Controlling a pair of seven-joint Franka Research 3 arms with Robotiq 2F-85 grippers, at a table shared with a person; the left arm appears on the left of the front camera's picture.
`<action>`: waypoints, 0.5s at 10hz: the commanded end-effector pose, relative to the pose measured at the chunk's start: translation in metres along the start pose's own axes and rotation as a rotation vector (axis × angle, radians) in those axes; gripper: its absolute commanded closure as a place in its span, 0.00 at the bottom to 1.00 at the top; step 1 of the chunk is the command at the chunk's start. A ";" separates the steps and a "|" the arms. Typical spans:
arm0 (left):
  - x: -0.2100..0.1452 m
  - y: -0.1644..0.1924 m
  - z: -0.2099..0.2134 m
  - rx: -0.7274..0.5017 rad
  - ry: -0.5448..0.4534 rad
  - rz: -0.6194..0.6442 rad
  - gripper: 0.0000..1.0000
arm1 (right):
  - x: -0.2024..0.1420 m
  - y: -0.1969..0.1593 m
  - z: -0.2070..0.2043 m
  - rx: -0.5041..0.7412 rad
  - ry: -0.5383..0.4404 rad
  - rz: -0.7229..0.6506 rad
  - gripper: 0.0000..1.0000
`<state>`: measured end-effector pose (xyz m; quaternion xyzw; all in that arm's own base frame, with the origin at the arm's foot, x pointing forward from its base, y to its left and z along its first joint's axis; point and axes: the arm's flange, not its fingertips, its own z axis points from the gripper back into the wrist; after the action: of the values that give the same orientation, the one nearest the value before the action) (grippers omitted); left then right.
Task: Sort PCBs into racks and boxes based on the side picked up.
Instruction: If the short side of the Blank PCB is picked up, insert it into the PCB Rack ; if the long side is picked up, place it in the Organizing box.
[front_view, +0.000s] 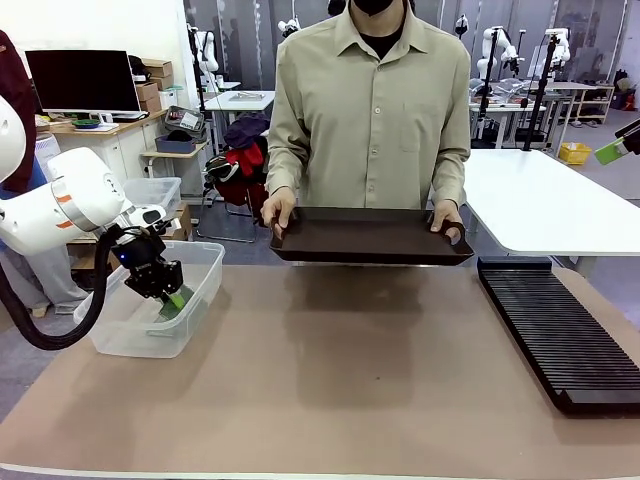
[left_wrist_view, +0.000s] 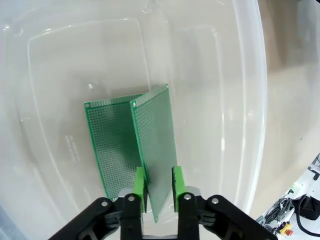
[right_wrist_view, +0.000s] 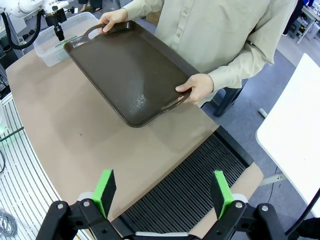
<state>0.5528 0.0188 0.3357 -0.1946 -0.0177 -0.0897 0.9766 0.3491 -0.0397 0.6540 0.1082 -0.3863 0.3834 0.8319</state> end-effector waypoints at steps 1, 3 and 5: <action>-0.006 0.008 0.012 0.053 -0.034 0.003 0.38 | 0.000 0.001 -0.001 0.013 -0.005 0.001 0.00; -0.008 0.007 0.031 0.095 -0.035 -0.004 0.18 | 0.000 0.001 -0.001 0.013 -0.005 0.001 0.00; -0.008 0.002 0.052 0.163 -0.041 -0.076 0.00 | 0.000 0.001 -0.001 0.013 -0.005 0.001 0.00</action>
<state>0.5508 0.0426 0.3741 -0.1409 -0.0469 -0.1085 0.9829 0.3491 -0.0397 0.6540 0.1082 -0.3863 0.3834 0.8319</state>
